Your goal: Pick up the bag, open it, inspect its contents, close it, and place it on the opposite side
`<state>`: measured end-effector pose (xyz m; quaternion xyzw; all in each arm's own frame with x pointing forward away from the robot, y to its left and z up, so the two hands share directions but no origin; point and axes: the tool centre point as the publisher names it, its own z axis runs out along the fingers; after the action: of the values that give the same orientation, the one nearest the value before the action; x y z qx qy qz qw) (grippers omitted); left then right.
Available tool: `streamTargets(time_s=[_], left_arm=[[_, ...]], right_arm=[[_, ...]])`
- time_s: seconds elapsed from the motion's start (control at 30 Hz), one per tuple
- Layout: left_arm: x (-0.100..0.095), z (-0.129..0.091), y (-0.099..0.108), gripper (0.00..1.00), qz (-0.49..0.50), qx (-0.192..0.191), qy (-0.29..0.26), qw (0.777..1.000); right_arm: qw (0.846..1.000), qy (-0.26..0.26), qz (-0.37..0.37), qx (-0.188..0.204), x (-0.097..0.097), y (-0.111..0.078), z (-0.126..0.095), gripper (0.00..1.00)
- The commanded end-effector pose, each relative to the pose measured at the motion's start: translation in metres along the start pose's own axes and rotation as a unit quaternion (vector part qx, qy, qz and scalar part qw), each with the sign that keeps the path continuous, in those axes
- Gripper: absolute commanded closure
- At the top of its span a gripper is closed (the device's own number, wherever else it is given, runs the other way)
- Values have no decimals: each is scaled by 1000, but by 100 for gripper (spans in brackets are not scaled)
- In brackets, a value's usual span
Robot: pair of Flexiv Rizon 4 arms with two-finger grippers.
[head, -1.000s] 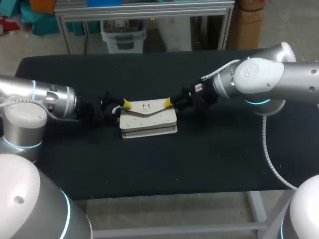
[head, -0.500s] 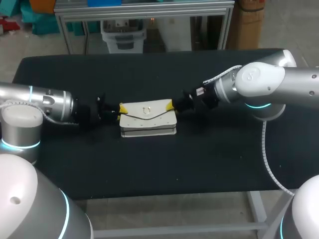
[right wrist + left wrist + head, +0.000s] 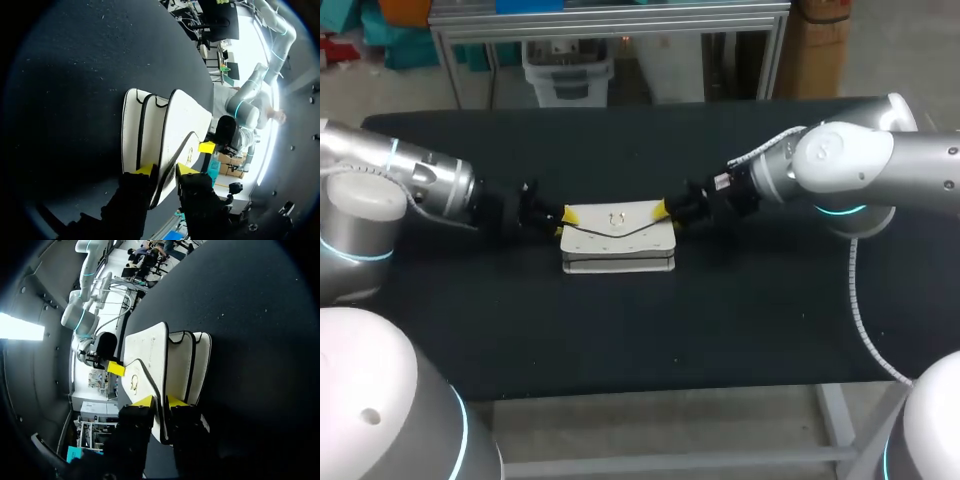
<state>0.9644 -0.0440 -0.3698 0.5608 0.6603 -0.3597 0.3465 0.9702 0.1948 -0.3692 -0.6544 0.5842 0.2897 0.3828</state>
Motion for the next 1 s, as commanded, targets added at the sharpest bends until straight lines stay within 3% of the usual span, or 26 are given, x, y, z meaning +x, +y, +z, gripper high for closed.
streamTargets(time_s=[0.03,0.2,0.23,0.27,0.3,0.33,0.37,0.67,0.7,0.87,0.9,1.0], left_arm=[[-9,4,5,100,10,31,41,999],[-8,3,-4,100,25,39,57,997],[-7,1,-5,80,25,32,52,998],[-6,-1,-5,51,25,30,46,998],[-4,-2,-4,11,25,28,41,998],[-3,-4,-3,0,21,23,33,999],[-1,-6,-2,0,19,24,26,999],[4,-9,6,0,-7,43,-8,999],[5,-9,6,6,-11,44,-7,999],[1,-3,8,18,-12,51,7,999],[0,-2,8,24,-12,52,7,999],[-4,0,7,87,-8,55,13,998]], right_arm=[[1000,12,3,-10,-7,-7,7,100],[1000,16,5,-14,-7,-9,5,100],[1000,16,5,-14,-7,-9,5,100],[1000,17,6,-14,-6,-9,4,100],[1000,17,7,-14,-6,-9,4,100],[1000,16,8,-13,-5,-9,3,89],[1000,16,9,-13,-5,-9,3,81],[1000,14,14,-13,-5,-9,4,61],[1000,13,14,-13,-5,-9,4,62],[1000,14,13,-13,-8,-9,4,55],[1000,14,12,-13,-9,-9,4,55],[1000,15,9,-12,-12,-9,4,60]])
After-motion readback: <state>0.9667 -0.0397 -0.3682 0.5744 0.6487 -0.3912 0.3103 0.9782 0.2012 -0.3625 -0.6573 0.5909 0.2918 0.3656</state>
